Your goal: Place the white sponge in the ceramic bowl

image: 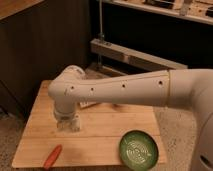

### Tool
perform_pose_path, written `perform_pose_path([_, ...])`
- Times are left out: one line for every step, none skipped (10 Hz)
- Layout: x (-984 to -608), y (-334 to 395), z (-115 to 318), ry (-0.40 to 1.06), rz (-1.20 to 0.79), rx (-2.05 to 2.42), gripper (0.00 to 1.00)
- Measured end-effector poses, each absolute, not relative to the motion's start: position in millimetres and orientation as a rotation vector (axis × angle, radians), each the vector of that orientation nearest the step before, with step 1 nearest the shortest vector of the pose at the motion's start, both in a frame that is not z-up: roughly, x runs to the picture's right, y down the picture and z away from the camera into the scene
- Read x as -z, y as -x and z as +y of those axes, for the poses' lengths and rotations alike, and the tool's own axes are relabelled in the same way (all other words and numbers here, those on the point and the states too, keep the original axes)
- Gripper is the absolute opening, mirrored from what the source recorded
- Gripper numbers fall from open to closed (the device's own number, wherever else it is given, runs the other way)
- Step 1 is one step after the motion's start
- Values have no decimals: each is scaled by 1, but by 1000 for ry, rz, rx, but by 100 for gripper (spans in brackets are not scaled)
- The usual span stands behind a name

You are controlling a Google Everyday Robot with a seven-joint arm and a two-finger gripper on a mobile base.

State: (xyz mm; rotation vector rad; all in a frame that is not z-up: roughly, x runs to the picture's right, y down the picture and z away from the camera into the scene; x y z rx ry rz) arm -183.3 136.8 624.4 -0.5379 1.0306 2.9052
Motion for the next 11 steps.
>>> perform_pose_path([-633,173,134,531,1047,-2934,0])
perform_pose_path([-643,156,131,519,1064,-2978,0])
perform_pose_path([-647,133,128,502,1076,-3031,0])
perform_pose_path([-645,111,127,489,1078,-3075,0])
perform_pose_path([-641,86,126,481,1068,-3118,0])
perform_pose_path([-635,65,125,474,1051,-3156,0])
perform_pose_path([-625,40,125,463,1027,-3202,0])
perform_pose_path([-615,19,124,454,1002,-3243,0])
perform_pose_path([-602,-7,124,443,967,-3299,0])
perform_pose_path([-589,-31,127,425,938,-3354,0])
perform_pose_path([-577,-54,129,404,910,-3411,0])
